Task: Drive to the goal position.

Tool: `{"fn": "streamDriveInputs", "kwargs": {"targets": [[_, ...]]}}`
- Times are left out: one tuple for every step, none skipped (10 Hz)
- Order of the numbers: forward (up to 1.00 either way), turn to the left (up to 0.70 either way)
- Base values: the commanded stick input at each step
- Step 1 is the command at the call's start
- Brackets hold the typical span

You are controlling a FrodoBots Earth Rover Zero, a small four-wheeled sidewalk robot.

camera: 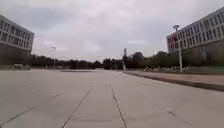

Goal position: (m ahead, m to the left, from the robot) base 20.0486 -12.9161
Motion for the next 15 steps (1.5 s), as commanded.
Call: {"fn": "streamDriveInputs", "kwargs": {"targets": [[1.00,0.00],[1.00,0.00],[1.00,0.00],[1.00,0.00],[1.00,0.00],[1.00,0.00],[1.00,-0.40],[1.00,-0.40],[1.00,-0.40],[1.00,-0.40],[1.00,-0.40],[1.00,-0.40],[1.00,-0.14],[1.00,0.00],[1.00,0.00]]}}
